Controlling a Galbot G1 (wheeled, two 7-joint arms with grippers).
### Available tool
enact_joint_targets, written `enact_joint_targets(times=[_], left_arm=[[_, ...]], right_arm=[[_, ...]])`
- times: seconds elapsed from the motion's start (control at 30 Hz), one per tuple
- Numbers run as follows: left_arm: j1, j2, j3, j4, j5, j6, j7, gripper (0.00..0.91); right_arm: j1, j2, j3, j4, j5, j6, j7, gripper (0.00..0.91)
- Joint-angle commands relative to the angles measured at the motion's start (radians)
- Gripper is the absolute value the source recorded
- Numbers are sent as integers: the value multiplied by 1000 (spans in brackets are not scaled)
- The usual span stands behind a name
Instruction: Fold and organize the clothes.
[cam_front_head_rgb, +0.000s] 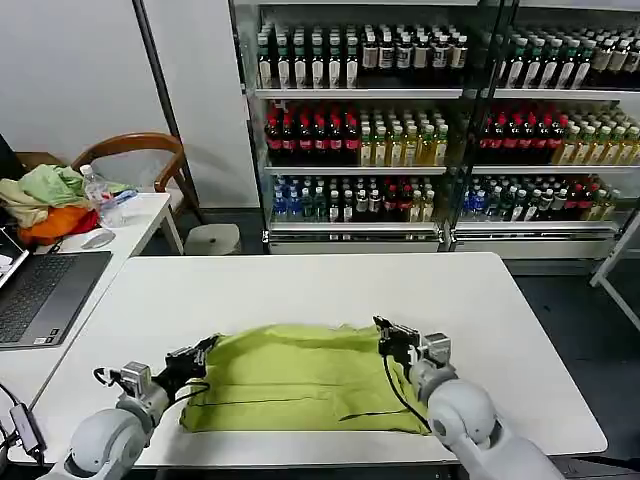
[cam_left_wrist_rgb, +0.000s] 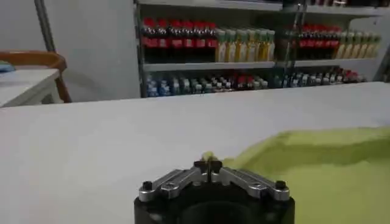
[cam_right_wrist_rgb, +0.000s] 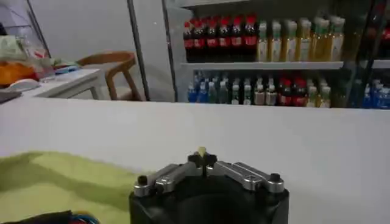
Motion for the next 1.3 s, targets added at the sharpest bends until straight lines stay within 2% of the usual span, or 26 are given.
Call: enact_joint_targets(times=[0.03,0.43,1.07,1.3], left_arm=[[52,-3,-20,-40,3,-6,2,40],[128,14,-50,-66,44,-33,19,40],[139,29,-71,-66,33,-31,35,40],[145,28,-70,-58,40,-30,35,40]], right_arm=[[-101,-25,42,91,-3,1,1,0],[-172,-37,48,183,-7,-2,10,0],[-235,-48,69,251,-5,-11,31,0],[-243,-41,52,216,-21,-5,33,0]])
